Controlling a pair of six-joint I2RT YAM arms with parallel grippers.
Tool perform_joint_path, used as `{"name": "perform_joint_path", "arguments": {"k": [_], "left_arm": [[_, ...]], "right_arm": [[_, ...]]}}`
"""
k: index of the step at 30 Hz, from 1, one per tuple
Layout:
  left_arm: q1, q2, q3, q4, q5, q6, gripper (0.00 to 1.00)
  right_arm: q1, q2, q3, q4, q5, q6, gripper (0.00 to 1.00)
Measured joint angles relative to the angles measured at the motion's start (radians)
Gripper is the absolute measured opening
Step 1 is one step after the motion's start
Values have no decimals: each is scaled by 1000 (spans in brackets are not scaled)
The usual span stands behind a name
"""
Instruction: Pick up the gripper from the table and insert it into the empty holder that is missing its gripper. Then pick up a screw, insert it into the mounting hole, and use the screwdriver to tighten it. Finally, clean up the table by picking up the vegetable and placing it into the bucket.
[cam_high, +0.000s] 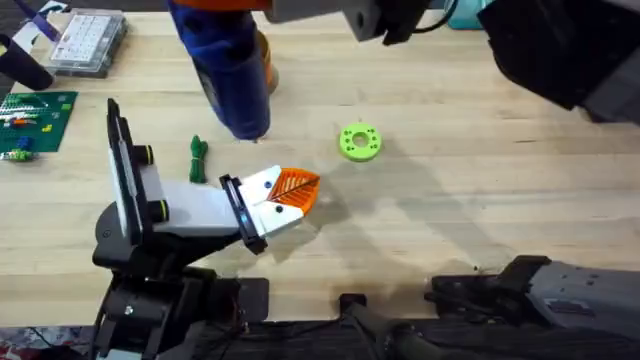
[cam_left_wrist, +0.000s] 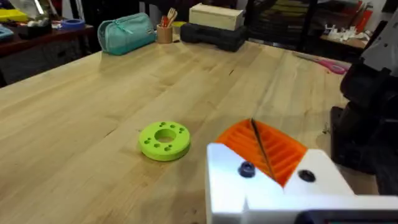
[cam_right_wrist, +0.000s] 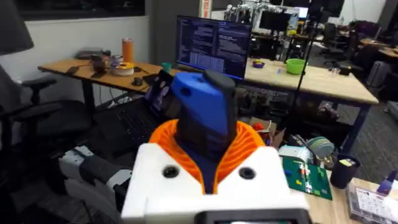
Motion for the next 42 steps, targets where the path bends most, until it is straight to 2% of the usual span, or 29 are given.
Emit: {"name": "perform_joint_path", "arguments": {"k": [26,42], "left_arm": [[0,0,0,-1,0,0,15],[0,0,0,-1,0,0,15]], "right_arm": [[0,0,-1,-6,-74,10,52],[0,0,-136,209,-82,47,53]]}}
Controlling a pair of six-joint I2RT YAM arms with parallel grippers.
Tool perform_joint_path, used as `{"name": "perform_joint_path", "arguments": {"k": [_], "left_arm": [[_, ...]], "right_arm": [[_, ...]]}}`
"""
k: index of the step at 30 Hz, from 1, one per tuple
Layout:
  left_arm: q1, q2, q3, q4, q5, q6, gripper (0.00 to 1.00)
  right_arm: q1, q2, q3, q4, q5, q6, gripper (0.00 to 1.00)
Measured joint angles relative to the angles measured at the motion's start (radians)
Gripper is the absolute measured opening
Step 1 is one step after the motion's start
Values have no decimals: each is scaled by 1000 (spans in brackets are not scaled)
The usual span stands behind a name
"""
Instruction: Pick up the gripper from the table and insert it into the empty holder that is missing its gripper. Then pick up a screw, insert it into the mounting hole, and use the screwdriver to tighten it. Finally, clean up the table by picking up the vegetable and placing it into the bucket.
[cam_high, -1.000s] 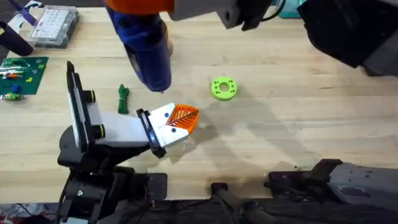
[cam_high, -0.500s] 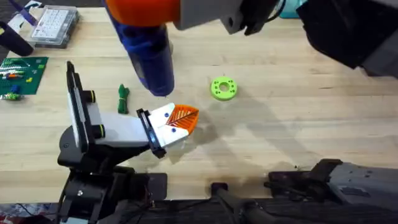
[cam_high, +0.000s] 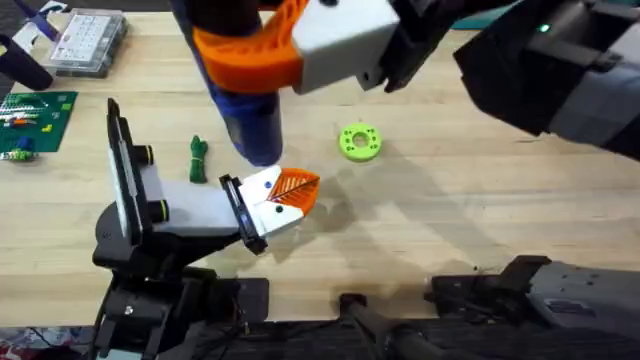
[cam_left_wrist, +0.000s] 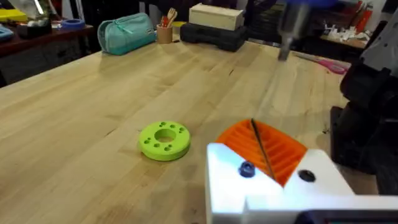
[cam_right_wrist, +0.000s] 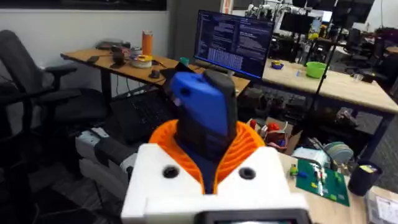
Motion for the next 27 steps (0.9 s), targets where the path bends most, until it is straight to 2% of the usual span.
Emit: {"name": "perform_joint_path", "arguments": {"k": [14,27], "left_arm": [[0,0,0,0,0,0,15],[0,0,0,0,0,0,15]], "right_arm": [[37,0,-64,19,2,3,52],[50,43,-68,15,16,-33,52]]}}
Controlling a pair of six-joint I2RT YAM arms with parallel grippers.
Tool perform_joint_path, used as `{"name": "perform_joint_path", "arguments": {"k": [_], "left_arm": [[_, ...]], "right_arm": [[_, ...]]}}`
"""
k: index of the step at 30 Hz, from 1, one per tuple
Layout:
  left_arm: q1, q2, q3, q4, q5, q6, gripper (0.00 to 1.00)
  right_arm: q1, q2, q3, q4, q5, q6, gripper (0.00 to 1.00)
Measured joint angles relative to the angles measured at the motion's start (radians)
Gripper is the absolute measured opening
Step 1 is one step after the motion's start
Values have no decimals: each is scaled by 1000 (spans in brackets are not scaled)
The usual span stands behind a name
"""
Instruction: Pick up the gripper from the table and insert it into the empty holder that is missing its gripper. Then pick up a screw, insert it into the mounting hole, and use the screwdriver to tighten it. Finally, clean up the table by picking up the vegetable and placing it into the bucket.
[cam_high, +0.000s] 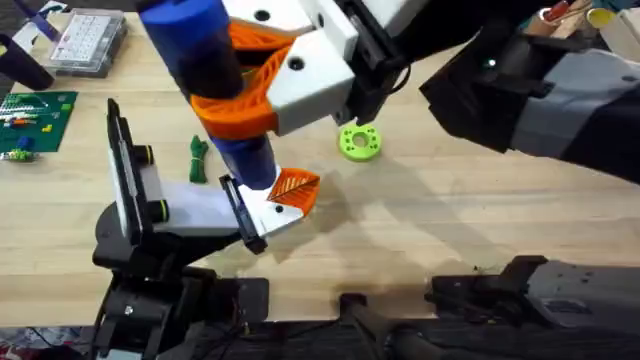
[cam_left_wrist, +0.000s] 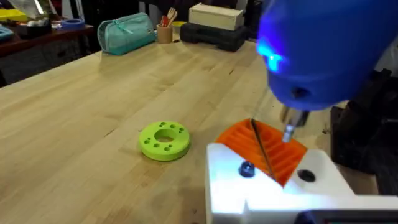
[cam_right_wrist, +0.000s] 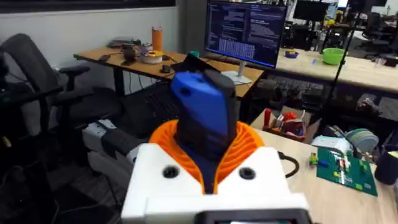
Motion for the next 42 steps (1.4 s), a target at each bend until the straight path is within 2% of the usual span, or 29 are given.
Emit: {"name": "perform_joint_path", "arguments": {"k": [42], "left_arm": [[0,0,0,0,0,0,15]], "right_arm": [[-5,7,-33,-8,20,-53,52]]}}
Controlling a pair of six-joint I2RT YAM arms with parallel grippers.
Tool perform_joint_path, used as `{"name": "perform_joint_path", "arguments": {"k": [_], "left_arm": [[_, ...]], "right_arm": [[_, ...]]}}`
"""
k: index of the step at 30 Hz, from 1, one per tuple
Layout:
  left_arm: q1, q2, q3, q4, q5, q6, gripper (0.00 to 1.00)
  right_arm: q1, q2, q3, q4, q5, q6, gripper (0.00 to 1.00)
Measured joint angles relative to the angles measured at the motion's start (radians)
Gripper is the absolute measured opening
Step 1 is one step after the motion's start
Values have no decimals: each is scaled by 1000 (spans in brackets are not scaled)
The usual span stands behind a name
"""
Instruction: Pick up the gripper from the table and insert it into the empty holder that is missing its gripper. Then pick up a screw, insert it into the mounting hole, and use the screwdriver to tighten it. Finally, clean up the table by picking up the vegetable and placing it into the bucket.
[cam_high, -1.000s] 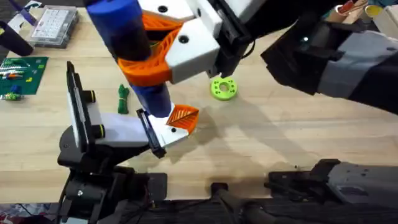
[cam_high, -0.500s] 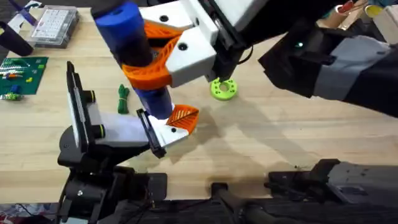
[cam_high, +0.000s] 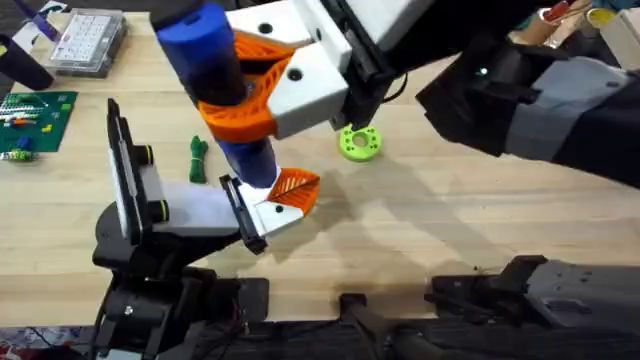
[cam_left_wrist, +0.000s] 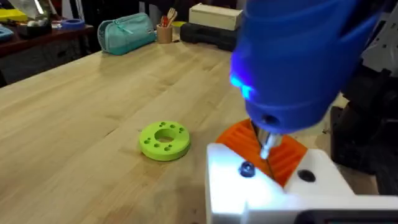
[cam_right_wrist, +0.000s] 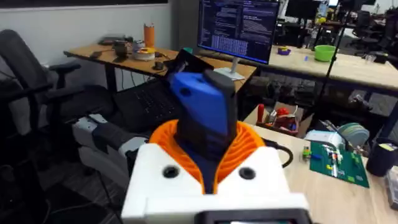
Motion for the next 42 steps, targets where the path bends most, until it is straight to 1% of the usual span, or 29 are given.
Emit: {"name": "perform_joint_path", "arguments": {"k": [20,29,42], "left_arm": [[0,0,0,0,0,0,15],[0,0,0,0,0,0,15],[0,0,0,0,0,0,15]], "right_arm": [[0,0,-13,-12,0,-34,53],[-16,0,-21,-13,0,-34,52],[-7,0,-21,-13,10,-35,53]]}}
